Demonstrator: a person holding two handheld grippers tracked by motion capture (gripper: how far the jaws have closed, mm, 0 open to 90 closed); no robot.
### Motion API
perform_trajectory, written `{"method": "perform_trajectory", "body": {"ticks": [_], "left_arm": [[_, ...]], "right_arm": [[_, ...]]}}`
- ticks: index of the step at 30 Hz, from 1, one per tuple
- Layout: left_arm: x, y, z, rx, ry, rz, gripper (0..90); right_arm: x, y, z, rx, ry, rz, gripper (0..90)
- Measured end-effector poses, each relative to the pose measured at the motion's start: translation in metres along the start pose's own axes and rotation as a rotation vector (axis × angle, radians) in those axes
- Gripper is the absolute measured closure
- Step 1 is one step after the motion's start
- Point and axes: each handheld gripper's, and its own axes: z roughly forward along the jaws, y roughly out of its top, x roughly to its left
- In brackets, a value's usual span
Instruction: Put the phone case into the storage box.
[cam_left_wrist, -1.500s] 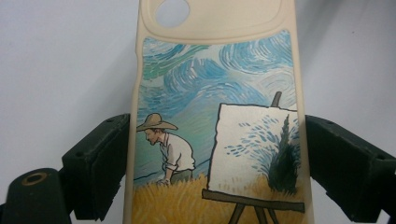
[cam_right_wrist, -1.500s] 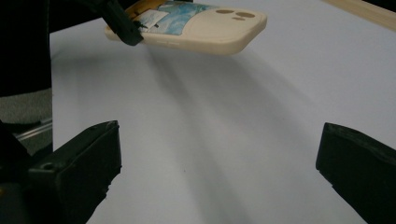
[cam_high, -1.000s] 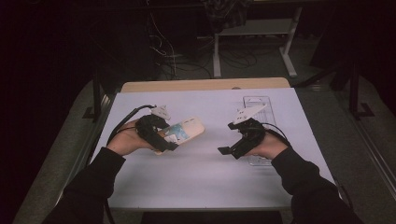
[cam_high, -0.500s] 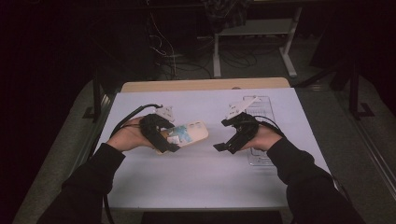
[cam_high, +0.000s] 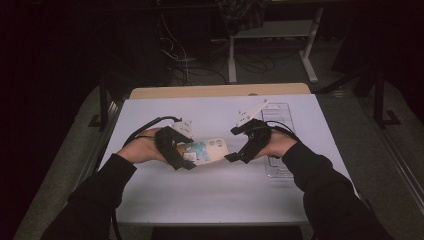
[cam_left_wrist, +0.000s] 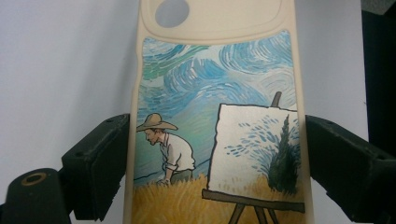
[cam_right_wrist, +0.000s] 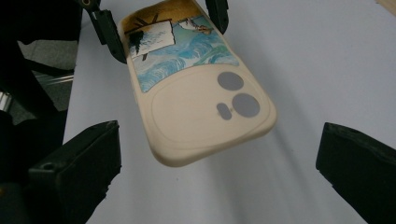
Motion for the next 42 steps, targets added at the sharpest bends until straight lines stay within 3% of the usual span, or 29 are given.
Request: {"method": "perform_trajectory", "body": {"ticks": [8,10,16,24,33,42], "left_arm": [[-0.003,0.007,0.002,0.019,-0.012,0.060,11.0],[-0.005,0.008,0.003,0.016,-0.017,0.064,11.0],[-0.008,0.012,0.005,0.021,-0.030,0.086,11.0],[-0.011,0.018,0.005,0.030,-0.040,0.133,11.0],[-0.012,0.023,0.008,0.049,-0.040,0.157,11.0],[-0.014,0.027,0.005,0.028,-0.044,0.168,11.0]], "right_arm": [[-0.001,0.008,0.005,0.005,0.037,-0.036,0.0],[0.001,0.010,0.007,0.019,0.047,-0.029,0.0],[0.003,0.014,0.013,0.027,0.082,-0.083,0.0],[0.006,0.017,0.021,0.045,0.113,-0.112,0.0],[0.011,0.017,0.031,0.070,0.136,-0.134,0.0],[0.014,0.015,0.038,0.116,0.140,-0.154,0.0]]}}
